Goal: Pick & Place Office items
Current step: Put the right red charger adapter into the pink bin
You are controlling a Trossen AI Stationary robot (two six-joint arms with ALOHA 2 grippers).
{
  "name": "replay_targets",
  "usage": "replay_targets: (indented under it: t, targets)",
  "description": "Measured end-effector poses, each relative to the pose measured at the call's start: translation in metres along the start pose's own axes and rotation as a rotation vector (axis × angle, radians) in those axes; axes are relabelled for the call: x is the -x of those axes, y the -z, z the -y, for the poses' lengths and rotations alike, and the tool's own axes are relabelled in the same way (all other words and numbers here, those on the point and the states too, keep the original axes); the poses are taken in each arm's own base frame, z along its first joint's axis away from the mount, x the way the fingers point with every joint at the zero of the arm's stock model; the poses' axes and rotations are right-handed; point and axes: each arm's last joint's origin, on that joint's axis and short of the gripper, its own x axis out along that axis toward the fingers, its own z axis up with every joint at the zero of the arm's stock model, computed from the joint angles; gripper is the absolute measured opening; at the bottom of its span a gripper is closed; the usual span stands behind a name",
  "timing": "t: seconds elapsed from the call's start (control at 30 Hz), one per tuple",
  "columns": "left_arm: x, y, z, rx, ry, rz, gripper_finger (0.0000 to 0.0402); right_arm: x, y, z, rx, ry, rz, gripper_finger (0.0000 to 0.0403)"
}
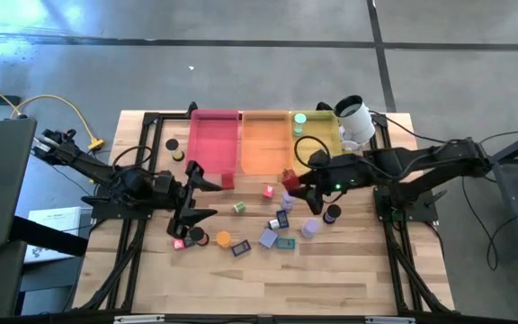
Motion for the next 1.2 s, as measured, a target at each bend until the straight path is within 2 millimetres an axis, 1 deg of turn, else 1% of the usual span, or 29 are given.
replay_targets:
  t: [0.17,0.3,0.43,0.53,0.7,1.07,1.2]
  targets:
    - [-0.004,0.005,-0.004,0.196,-0.025,-0.011,0.026,0.003,-0.002,-0.017,-0.003,-0.106,0.085,0.0199]
    - [-0.011,0.016,-0.011,0.305,-0.064,-0.035,0.026,0.006,-0.003,-0.027,0.035,-0.125,0.174,0.0199]
    - [-0.019,0.029,-0.017,0.307,-0.1,-0.07,0.026,0.007,-0.005,-0.029,0.045,-0.122,0.209,0.0199]
    - [-0.021,0.035,-0.017,0.336,-0.108,-0.083,0.026,0.007,-0.005,-0.029,0.044,-0.121,0.212,0.0199]
    - [-0.022,0.037,-0.019,0.392,-0.116,-0.08,0.026,0.007,-0.005,-0.029,0.046,-0.121,0.21,0.0199]
    - [-0.023,0.037,-0.021,0.383,-0.116,-0.081,0.0261,0.007,-0.005,-0.029,0.052,-0.12,0.211,0.0199]
    - [-0.023,0.037,-0.022,0.382,-0.077,-0.092,0.0273,0.007,-0.005,-0.028,0.052,-0.12,0.211,0.0199]
